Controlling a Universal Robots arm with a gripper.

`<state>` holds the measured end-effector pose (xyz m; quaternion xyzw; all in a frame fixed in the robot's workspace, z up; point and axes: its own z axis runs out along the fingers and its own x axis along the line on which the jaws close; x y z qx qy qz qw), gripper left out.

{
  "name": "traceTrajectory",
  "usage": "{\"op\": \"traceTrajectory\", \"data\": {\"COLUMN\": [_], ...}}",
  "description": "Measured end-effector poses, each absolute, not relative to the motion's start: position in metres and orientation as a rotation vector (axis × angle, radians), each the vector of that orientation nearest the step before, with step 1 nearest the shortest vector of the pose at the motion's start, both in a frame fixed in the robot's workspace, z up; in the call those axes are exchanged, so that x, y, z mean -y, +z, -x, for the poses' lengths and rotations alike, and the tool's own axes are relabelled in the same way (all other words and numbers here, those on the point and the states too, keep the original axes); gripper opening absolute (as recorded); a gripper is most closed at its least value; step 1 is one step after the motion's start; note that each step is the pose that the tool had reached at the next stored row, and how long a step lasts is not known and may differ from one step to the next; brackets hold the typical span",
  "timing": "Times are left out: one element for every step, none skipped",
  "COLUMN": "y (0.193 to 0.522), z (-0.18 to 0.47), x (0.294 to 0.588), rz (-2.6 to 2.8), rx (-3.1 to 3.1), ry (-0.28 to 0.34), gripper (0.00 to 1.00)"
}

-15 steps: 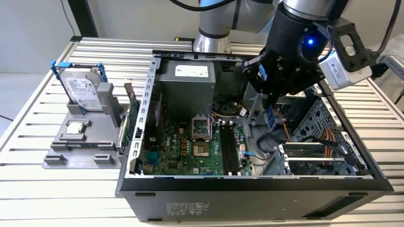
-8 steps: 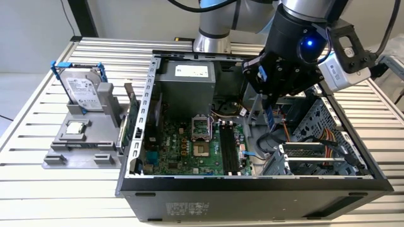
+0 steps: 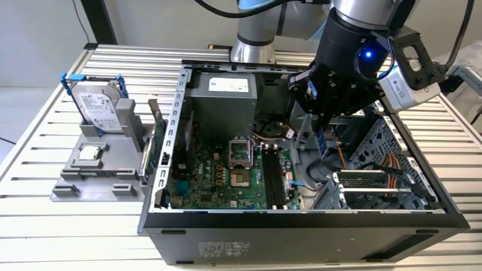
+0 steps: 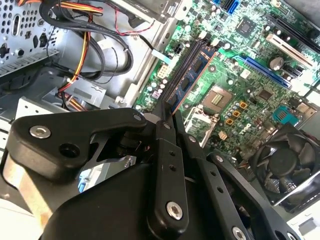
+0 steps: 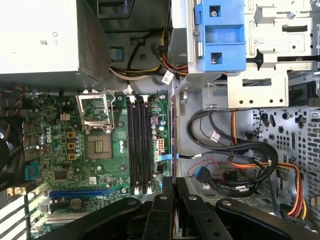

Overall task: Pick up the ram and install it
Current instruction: 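Insert the ram into the slot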

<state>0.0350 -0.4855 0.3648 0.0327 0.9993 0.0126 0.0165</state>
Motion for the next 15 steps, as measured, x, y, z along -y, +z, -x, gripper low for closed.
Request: {"op": "traceTrajectory", "data": {"y": [0.3648,0.3647,0.3647,0.3647,0.3647,0.3647,0.3647,0.3646,0.3645,0.3642,0.3638,0.3634,0.3629,0.3623,0.3616], "z": [-0.035,-0.035,-0.035,-0.035,-0.035,-0.035,-0.035,-0.0348,-0.0346,-0.0344,-0.034,-0.0336,-0.0331,-0.0326,-0.0322], "x": [0.4855,0.4854,0.4854,0.4854,0.4854,0.4854,0.4854,0.4854,0.4854,0.4854,0.4854,0.4854,0.4854,0.4854,0.4854], "rz": [-0.101,-0.102,-0.101,-0.102,-0.101,-0.101,-0.102,-0.102,-0.102,-0.102,-0.103,-0.103,-0.104,-0.105,-0.106], "rx": [-3.107,-3.107,-3.107,-3.107,-3.107,-3.107,-3.107,-3.107,-3.107,-3.107,-3.107,-3.107,-3.107,-3.107,-3.107], "ry": [0.039,0.039,0.039,0.039,0.039,0.039,0.039,0.039,0.039,0.039,0.04,0.04,0.039,0.039,0.039], "gripper": [0.0,0.0,0.0,0.0,0.0,0.0,0.0,0.0,0.0,0.0,0.0,0.0,0.0,0.0,0.0]}}
